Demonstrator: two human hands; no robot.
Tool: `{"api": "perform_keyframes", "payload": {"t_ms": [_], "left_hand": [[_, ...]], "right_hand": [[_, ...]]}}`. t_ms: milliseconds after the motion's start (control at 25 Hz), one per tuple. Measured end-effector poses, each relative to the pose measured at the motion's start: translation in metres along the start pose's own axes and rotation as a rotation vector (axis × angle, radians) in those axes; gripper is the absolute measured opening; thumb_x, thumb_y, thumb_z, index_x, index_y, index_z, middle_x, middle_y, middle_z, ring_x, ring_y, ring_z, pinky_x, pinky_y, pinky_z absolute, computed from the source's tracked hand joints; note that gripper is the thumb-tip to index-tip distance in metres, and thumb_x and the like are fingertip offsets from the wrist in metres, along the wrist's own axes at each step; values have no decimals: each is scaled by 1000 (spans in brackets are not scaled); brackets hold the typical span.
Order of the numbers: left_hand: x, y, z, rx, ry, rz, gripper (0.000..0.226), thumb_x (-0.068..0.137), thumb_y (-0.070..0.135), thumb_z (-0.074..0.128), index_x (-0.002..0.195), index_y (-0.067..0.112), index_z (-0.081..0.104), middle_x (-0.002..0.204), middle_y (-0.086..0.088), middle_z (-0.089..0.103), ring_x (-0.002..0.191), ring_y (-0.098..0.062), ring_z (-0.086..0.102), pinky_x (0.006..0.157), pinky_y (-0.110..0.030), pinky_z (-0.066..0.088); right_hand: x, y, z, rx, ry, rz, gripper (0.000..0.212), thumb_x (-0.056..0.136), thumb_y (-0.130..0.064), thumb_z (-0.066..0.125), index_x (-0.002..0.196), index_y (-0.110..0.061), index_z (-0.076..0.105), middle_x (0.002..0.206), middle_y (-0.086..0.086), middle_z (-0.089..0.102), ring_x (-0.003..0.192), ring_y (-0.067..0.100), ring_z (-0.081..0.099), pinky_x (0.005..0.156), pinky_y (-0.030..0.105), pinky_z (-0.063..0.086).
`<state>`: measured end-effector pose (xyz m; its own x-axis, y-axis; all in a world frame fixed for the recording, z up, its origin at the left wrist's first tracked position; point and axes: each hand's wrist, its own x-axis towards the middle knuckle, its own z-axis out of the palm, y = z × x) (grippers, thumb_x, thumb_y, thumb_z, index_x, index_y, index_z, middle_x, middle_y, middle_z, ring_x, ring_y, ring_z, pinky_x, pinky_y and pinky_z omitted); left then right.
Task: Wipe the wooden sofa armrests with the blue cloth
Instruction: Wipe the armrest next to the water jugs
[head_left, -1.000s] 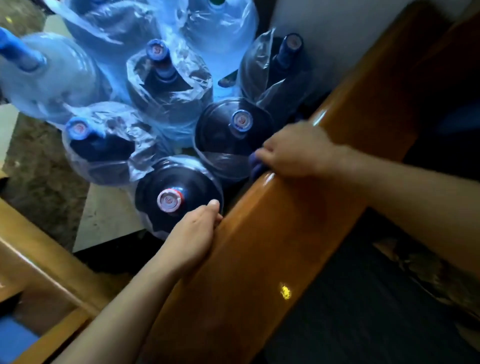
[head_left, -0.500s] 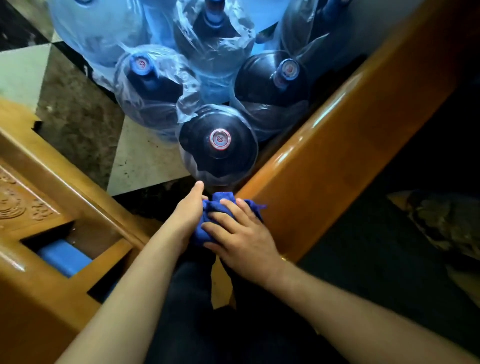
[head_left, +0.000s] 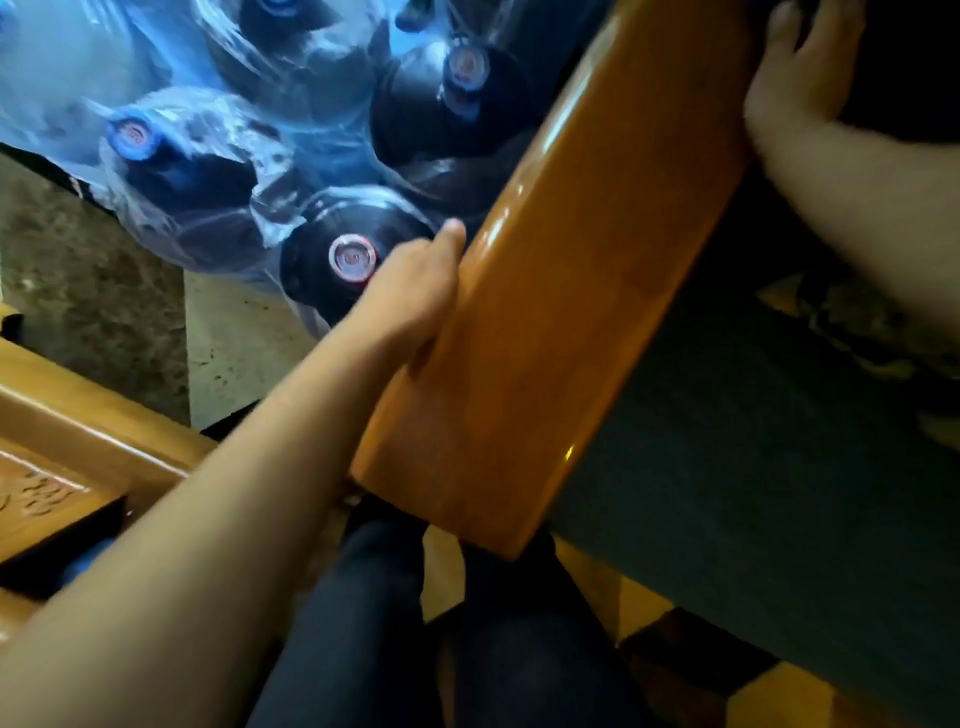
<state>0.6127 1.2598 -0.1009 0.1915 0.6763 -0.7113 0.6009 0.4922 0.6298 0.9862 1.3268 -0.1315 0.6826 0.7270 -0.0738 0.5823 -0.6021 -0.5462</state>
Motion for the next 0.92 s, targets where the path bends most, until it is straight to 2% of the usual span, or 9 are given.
{"api": "perform_keyframes", "payload": {"t_ms": [80, 200, 280, 360, 520, 640, 800, 840, 920], "left_hand": [[-5, 3, 4, 50, -37, 3, 76, 85, 51, 21, 123, -2, 60, 124, -35, 62, 114, -50, 59, 102, -61, 46], [-19, -16, -1, 125, -97, 26, 75, 82, 52, 19, 123, 3, 59, 122, -32, 64, 109, -46, 61, 98, -61, 47], [-32, -39, -7, 89, -112, -49, 72, 86, 62, 21, 119, 17, 66, 122, -23, 68, 112, -39, 62, 103, -57, 45], [-55, -66, -12, 99, -93, -77, 70, 90, 64, 21, 117, 19, 68, 120, -18, 70, 114, -34, 62, 106, -54, 43], [-101, -101, -17, 21, -75, -195, 58, 92, 61, 26, 102, 21, 68, 117, -22, 69, 109, -40, 64, 98, -59, 50], [-122, -128, -25, -163, -112, -355, 55, 96, 58, 29, 105, 20, 67, 102, -24, 74, 98, -45, 70, 85, -56, 59], [-117, -141, -36, -430, -141, -434, 63, 100, 59, 28, 123, 12, 64, 112, -19, 73, 95, -33, 73, 73, -42, 59], [-115, -142, -38, -519, -127, -438, 63, 100, 59, 30, 123, 11, 64, 115, -17, 73, 93, -30, 73, 74, -40, 58], [-121, -140, -39, -648, -179, -440, 59, 101, 57, 34, 129, 13, 62, 122, -14, 70, 99, -29, 71, 79, -38, 55]], "right_hand": [[-44, 1, 4, 183, 73, 178, 59, 98, -53, 30, 146, -22, 42, 155, 1, 43, 143, 16, 42, 120, 31, 32], [-183, 7, 11, 286, 119, 187, 52, 107, -32, 43, 150, -5, 40, 158, 19, 34, 147, 28, 38, 119, 26, 29], [-296, 5, 22, 369, 66, 225, 43, 105, -21, 53, 144, -1, 48, 156, 25, 35, 147, 33, 37, 121, 33, 28], [-402, -6, 23, 357, 92, 247, 35, 100, -10, 62, 133, 2, 58, 152, 27, 39, 144, 36, 40, 121, 35, 30], [-520, -30, 35, 170, 37, 197, 32, 95, -14, 71, 125, -7, 69, 156, 24, 39, 146, 43, 37, 118, 57, 33], [-537, -43, 41, -136, -103, -14, 35, 94, -31, 69, 127, -22, 70, 160, 16, 41, 146, 59, 26, 117, 73, 21], [-501, -83, 64, -203, -2, 107, 41, 97, -52, 56, 134, -36, 63, 165, 5, 36, 151, 55, 17, 117, 76, 13], [-503, -93, 71, -201, -26, 44, 41, 96, -51, 55, 132, -35, 64, 165, 4, 37, 152, 53, 19, 118, 74, 11], [-514, -94, 82, -227, -164, -287, 34, 93, -44, 59, 121, -28, 70, 162, 2, 42, 152, 49, 24, 120, 71, 15]]}}
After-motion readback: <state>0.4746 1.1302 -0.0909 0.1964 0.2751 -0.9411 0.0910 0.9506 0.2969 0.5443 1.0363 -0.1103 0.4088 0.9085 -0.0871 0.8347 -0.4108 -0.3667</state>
